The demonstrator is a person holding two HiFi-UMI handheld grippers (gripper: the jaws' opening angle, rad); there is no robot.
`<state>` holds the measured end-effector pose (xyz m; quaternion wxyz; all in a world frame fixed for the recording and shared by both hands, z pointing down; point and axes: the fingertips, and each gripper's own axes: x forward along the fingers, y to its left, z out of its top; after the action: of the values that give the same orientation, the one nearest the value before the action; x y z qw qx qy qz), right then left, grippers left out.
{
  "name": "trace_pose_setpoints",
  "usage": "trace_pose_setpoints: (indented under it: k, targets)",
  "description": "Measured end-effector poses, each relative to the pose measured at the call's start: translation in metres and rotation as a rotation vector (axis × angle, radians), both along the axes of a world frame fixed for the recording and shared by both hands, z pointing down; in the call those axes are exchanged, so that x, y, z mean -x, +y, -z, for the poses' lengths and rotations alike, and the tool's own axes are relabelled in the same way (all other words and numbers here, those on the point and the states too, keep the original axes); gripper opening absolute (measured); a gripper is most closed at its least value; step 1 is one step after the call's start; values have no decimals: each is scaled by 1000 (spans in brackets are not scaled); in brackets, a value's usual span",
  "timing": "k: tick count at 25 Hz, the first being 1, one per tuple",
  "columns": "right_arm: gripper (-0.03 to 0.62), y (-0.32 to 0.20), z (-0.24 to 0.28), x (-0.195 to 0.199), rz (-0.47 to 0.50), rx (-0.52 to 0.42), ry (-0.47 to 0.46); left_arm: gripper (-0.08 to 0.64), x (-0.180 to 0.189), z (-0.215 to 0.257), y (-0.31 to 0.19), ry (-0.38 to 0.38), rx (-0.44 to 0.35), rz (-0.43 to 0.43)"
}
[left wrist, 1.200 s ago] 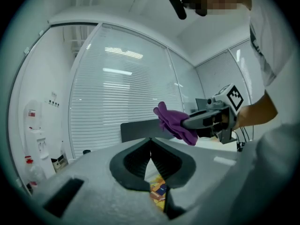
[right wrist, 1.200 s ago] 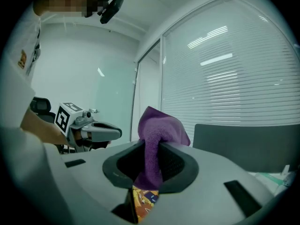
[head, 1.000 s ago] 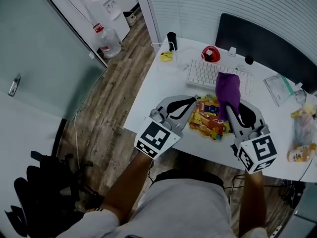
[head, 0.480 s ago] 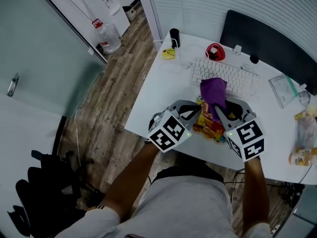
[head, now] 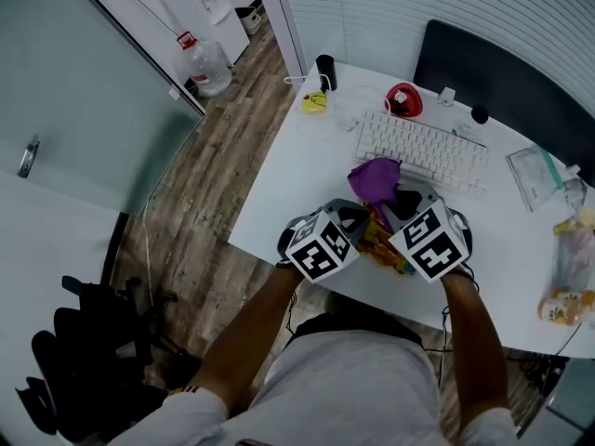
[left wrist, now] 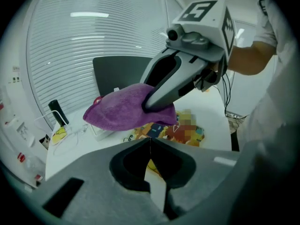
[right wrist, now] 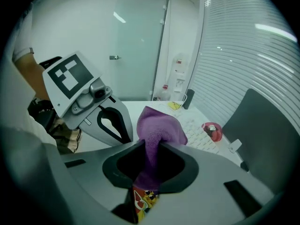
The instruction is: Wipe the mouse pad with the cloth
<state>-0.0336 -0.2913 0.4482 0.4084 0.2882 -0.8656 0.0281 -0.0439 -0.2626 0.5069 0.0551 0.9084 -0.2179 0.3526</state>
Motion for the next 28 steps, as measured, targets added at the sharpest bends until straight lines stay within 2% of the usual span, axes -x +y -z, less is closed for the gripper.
trace_pose_setpoints:
  k: [5,10,16,28]
  targets:
    - [69,-5,-28,6,72,62,78,15,-3,-23,0,-61,48,-2]
    - [69,-6,-52,6,95,130,127,16,-1,-37,0,-110,85,-2]
    - [69,-9,-69,5,109,168,154,15,-1,-50,0,-150,131,3]
    - [69,-11,-80,-24,53,210,192,16,1,-55,0,-145,204,19]
